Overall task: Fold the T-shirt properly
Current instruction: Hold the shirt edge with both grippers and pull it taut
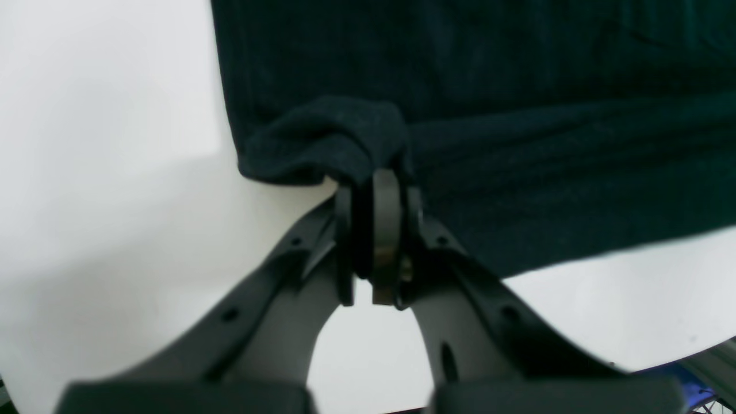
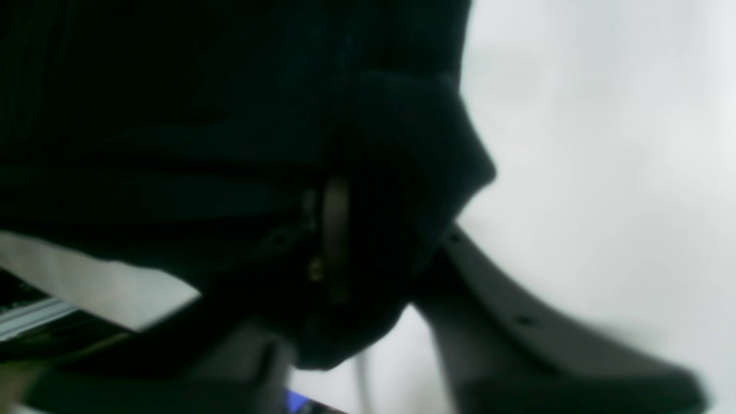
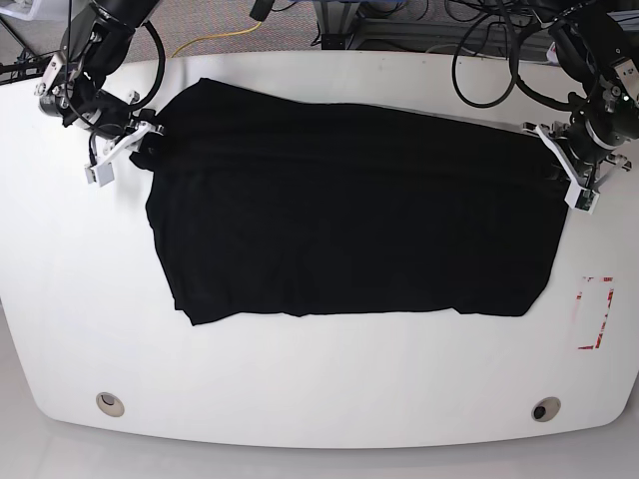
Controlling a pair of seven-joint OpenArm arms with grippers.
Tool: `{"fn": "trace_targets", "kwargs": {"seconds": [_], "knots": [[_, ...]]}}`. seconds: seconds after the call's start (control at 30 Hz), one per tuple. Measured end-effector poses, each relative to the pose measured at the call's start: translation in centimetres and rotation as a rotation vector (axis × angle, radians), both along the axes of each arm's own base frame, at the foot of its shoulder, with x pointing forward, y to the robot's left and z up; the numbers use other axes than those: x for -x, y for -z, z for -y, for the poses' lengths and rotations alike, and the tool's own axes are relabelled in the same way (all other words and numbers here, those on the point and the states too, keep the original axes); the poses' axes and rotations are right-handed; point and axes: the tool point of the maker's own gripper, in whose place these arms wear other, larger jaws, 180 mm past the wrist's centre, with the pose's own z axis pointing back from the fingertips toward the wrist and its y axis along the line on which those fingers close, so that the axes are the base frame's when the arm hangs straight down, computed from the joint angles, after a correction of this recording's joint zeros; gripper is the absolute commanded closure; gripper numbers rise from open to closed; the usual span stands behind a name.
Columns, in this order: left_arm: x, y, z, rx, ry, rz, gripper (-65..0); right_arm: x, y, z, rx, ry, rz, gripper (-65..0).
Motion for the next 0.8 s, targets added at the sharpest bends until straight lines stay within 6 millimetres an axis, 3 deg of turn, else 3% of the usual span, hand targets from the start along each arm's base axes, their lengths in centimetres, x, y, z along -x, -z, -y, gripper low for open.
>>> {"fn": "trace_targets", "kwargs": {"seconds": [0.07, 0.13, 0.2, 0.57, 0.8], "knots": [[0.0, 0.0, -0.1, -0.001, -0.001, -0.001, -1.0, 0.1, -0.6, -0.6, -0.042, 0.002, 0.033, -35.7], [0.1, 0.1, 0.0, -0.001, -0.001, -0.003, -1.0, 0.8, -0.7, -0.9, -0.066, 0.003, 0.038, -43.4], [0.3, 0.2, -0.1, -0.003, -0.002, -0.009, -1.0, 1.9, -0.5, -1.2, -0.085, 0.002, 0.022, -47.2], [0.6, 0.4, -0.2, -0.005, -0.002, -0.018, -1.0, 6.3, 0.2, -2.3, -0.183, 0.022, -0.028, -47.2], [0.6, 0.4, -0.2, -0.005, -0.002, -0.019, -1.0, 8.1, 0.3, -2.8, -0.22, 0.042, -0.042, -47.2]]}}
